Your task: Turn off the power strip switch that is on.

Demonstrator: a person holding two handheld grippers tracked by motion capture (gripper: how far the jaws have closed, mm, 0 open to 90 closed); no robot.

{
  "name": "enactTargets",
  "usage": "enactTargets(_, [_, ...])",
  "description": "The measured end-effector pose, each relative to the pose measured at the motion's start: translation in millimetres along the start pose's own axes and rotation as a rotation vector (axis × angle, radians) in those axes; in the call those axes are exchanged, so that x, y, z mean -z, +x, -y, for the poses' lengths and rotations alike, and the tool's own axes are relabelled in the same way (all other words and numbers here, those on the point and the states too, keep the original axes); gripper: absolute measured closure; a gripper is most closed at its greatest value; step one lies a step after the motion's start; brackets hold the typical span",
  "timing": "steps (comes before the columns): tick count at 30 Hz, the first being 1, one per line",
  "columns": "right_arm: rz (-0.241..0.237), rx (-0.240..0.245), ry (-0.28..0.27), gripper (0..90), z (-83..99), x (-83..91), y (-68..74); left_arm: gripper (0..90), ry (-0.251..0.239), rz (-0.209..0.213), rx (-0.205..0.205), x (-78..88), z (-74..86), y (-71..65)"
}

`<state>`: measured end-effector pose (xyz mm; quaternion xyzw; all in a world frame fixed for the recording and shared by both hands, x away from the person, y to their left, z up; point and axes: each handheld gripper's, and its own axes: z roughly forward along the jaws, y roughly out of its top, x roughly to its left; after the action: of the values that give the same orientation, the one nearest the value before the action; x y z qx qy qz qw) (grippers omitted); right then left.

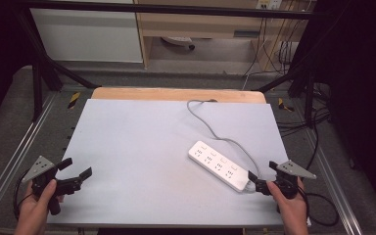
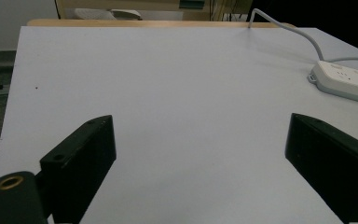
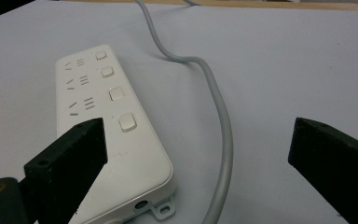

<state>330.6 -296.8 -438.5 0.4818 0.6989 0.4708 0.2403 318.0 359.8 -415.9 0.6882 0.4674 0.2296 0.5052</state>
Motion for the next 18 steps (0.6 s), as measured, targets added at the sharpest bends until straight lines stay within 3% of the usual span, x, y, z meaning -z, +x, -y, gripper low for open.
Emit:
enactTargets(9, [-0.013,0.009,0.002,4.9,-0.1,-0.8,1.6,7.9,-0.007,0.010,-0.002,0.5,0.0,-0.3])
enactTargets(18, [-0.016,-0.018,-0.007,4.7,-1.0,1.2,-0.1,7.9,-0.004,0.010,0.002,0.7,0.2,0.2])
